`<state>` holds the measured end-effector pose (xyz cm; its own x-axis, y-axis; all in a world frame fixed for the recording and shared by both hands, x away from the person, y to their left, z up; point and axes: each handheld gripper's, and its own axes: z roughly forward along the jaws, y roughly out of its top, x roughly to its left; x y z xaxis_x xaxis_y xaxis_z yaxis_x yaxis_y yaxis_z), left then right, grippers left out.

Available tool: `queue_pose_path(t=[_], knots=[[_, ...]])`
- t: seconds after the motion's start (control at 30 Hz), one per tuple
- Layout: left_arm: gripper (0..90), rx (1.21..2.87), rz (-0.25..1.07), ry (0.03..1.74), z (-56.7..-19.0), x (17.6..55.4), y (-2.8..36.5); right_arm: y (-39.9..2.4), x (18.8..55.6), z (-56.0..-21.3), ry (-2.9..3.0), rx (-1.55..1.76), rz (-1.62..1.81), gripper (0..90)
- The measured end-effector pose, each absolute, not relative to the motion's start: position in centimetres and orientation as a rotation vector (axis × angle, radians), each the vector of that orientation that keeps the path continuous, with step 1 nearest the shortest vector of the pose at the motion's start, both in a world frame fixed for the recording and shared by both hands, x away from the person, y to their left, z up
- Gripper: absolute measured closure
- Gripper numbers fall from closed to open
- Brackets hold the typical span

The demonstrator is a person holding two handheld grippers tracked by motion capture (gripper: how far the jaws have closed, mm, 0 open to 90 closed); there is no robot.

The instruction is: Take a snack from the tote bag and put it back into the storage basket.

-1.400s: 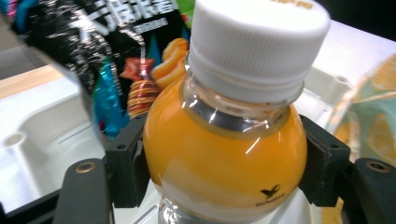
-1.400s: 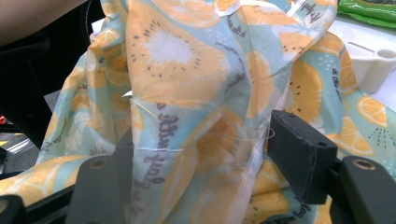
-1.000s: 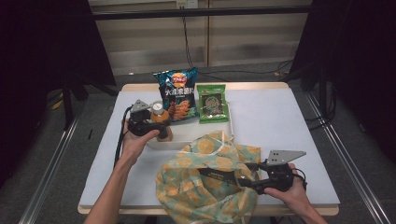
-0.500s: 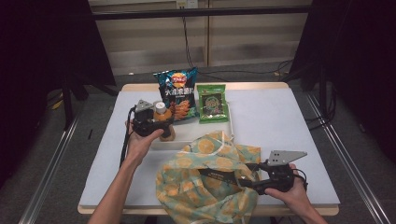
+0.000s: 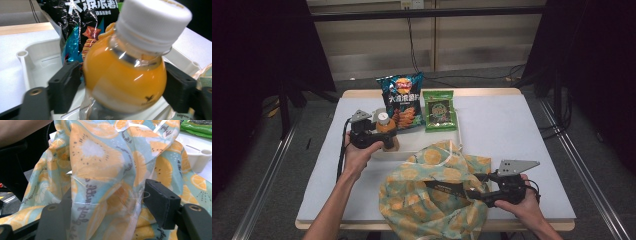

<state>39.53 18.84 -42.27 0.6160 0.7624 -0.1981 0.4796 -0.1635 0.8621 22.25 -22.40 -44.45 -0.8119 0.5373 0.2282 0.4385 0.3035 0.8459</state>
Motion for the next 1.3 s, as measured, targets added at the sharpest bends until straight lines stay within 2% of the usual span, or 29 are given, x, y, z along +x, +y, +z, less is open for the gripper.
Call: queue_pose_path(t=[0.27,0.4,0.43,0.5,0.73,0.93,1.13,1.3], knots=[[9.1,1.786,0.358,0.965,-41.3,38.5,20.0,-22.4,22.1,-44.4,2.455,0.914,1.550,35.2],[8.3,1.792,0.353,0.950,-41.0,37.6,21.0,-22.4,22.2,-44.3,2.451,0.910,1.553,35.2],[9.3,1.789,0.367,0.955,-41.0,37.4,21.4,-22.4,22.3,-44.3,2.451,0.908,1.556,35.1],[17.7,1.772,0.343,0.931,-41.1,37.0,22.1,-22.4,22.3,-44.3,2.451,0.912,1.556,35.1],[30.3,1.835,0.318,0.864,-41.3,35.4,22.4,-22.4,22.3,-44.3,2.444,0.925,1.554,35.2],[44.5,1.866,0.294,0.772,-40.5,32.8,22.3,-22.5,21.7,-44.0,2.424,0.900,1.538,40.8],[40.0,1.855,0.248,0.740,-40.7,30.6,22.2,-22.6,21.8,-43.9,2.415,0.914,1.553,41.0],[50.5,1.852,0.232,0.682,-40.5,29.4,22.1,-22.3,22.3,-44.0,2.423,0.938,1.550,41.7]])
